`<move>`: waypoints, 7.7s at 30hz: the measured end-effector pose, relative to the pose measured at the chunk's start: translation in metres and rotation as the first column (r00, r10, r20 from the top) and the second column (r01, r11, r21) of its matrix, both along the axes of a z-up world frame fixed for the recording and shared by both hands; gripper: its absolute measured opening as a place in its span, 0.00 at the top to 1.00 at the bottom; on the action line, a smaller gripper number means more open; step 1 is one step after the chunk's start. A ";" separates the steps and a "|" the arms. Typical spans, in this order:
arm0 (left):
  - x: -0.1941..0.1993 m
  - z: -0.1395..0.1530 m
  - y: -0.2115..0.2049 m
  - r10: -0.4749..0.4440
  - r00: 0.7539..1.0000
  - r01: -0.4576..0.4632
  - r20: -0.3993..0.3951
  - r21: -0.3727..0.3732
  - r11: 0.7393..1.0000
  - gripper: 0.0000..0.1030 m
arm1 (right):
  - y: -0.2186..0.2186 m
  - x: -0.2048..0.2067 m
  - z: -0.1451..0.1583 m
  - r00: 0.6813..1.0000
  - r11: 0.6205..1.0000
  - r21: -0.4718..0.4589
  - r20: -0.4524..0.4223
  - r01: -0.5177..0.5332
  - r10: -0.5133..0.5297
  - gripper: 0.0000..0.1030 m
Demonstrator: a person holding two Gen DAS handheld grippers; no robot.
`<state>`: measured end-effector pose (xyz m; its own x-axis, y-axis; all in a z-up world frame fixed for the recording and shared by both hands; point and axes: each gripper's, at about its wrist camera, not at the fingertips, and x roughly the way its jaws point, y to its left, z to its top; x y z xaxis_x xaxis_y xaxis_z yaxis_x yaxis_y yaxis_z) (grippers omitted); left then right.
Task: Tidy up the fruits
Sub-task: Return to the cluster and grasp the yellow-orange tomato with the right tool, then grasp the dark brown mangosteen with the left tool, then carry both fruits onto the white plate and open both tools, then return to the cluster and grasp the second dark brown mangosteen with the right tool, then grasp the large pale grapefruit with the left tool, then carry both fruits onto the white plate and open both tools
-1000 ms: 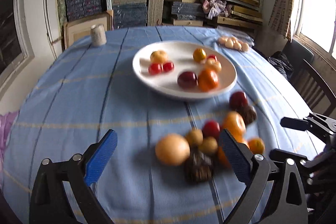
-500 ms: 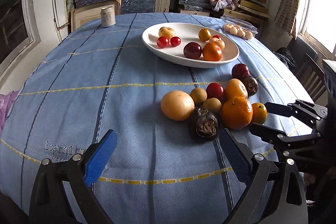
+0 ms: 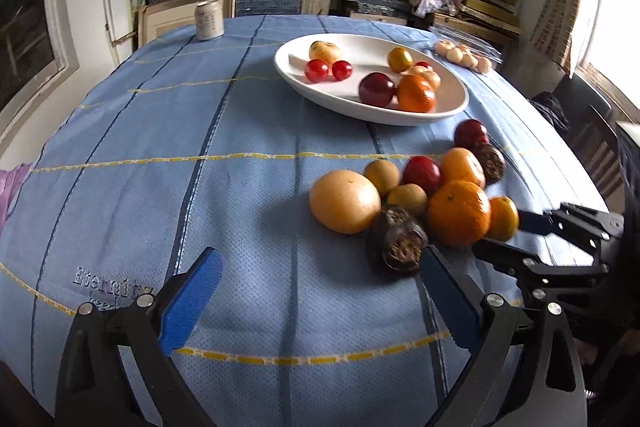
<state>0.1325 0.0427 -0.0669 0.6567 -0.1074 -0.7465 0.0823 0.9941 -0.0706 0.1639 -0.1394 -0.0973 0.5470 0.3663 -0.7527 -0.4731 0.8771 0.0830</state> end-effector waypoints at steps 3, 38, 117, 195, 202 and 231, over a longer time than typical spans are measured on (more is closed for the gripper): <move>0.005 -0.004 -0.002 -0.005 1.000 0.005 -0.015 -0.009 1.000 0.04 | 0.001 0.000 0.000 1.000 1.000 0.002 0.001 -0.007 0.007 0.64; 0.007 -0.013 -0.049 -0.040 0.999 0.039 0.026 0.057 0.998 0.57 | -0.043 -0.022 0.016 0.992 0.980 0.184 0.084 0.082 -0.098 0.64; 0.098 0.040 -0.011 -0.024 0.997 0.020 0.080 0.041 0.999 0.28 | -0.043 0.096 0.061 0.993 0.996 0.004 0.075 0.093 -0.093 0.42; 0.031 0.019 -0.022 -0.003 0.996 -0.008 0.093 0.120 0.993 0.55 | -0.060 0.049 0.030 0.989 0.967 0.232 0.078 0.106 -0.127 0.61; 0.062 0.046 -0.022 -0.022 0.992 0.010 0.120 0.102 0.995 0.55 | -0.054 0.056 0.074 0.985 0.976 0.200 0.134 0.084 -0.112 0.61; 0.209 0.001 -0.028 0.007 1.000 -0.007 0.005 0.082 0.997 0.54 | 0.036 0.272 0.046 0.994 0.990 0.092 -0.017 0.109 -0.108 0.60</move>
<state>0.3419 0.0143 -0.0659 0.6605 -0.0414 -0.7497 0.0756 0.9971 0.0115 0.4358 -0.1035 -0.0513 0.5786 0.3737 -0.7250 -0.3741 0.9114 0.1712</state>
